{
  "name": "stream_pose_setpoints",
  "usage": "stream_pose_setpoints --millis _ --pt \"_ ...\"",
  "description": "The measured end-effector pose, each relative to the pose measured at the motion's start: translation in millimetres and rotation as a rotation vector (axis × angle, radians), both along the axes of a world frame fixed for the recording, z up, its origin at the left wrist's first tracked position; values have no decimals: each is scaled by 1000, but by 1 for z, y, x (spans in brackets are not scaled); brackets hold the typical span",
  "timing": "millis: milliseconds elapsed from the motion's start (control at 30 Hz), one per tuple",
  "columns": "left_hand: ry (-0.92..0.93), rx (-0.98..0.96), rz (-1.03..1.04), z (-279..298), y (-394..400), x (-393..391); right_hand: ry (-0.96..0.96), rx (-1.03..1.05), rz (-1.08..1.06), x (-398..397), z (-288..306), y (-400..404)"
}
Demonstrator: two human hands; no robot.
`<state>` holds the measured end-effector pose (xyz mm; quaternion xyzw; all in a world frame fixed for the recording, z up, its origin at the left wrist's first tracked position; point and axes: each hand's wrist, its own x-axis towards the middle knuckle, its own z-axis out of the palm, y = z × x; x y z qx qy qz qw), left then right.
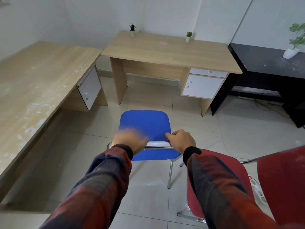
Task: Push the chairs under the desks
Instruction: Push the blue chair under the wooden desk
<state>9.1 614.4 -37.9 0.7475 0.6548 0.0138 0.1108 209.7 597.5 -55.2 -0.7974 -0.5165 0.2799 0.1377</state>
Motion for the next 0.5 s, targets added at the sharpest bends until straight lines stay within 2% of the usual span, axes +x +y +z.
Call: stream_pose_setpoints --millis 500 --pt "-53 -32 -56 1 33 -19 -27 -83 -54 -20 7 26"
